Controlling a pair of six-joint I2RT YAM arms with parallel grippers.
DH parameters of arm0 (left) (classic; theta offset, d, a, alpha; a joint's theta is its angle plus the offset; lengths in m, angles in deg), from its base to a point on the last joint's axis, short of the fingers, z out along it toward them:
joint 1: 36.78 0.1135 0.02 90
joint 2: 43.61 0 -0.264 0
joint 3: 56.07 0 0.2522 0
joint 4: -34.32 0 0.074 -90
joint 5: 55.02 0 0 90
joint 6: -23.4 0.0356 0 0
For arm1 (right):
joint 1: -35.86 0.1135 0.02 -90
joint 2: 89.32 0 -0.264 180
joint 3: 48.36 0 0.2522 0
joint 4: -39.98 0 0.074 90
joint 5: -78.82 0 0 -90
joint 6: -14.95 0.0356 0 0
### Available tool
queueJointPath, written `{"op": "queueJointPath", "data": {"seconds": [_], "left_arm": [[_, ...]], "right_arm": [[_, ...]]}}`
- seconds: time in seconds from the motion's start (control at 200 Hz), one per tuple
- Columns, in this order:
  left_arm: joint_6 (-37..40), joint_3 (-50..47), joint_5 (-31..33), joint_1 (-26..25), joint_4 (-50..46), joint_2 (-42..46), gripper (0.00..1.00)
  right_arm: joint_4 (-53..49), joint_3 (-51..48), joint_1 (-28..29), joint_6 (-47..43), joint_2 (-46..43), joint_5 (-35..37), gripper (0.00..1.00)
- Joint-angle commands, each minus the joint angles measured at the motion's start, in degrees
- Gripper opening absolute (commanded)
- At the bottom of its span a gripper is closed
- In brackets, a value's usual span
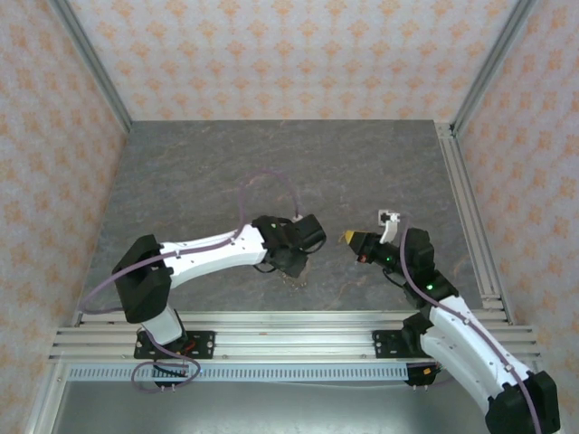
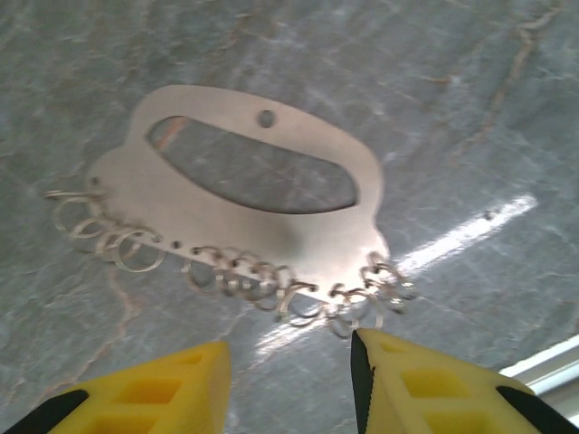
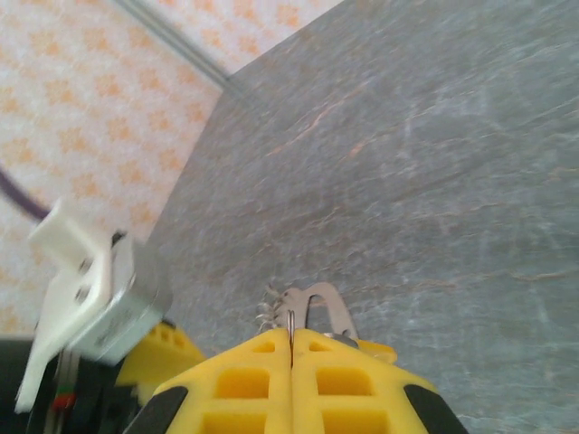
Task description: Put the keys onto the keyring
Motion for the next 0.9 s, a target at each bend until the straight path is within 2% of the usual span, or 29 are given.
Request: {"op": "queueJointPath", "data": {"seconds": [0.0, 0.11, 0.235, 0.495, 0.891], "left_arm": [[-4.52, 0.60, 0.72, -1.23, 0.99, -2.58, 0.41], [-4.98, 3.00, 0.12, -2.44, 1.70, -5.87, 0.39], [-4.94, 5.59, -0.64, -3.44, 1.64, -9.01, 0.34], [-4.96, 9.78, 0.83, -4.62, -1.44, -14.36, 0.20], [-6.93, 9.74, 1.79, -5.40, -4.41, -16.58, 0.19]], "right_arm": [[-3.87, -1.77, -2.00, 4.45, -5.11, 4.98, 0.00], [-6.33, -5.15, -2.02, 7.85, -12.28, 9.13, 0.00], [-11.44, -4.50, -2.02, 4.81, -16.82, 11.66, 0.00], [-11.76, -3.79, -2.09, 1.23, -16.95, 11.09, 0.00], [-12.24, -3.31, -2.02, -1.64, -17.24, 11.19, 0.00]]}}
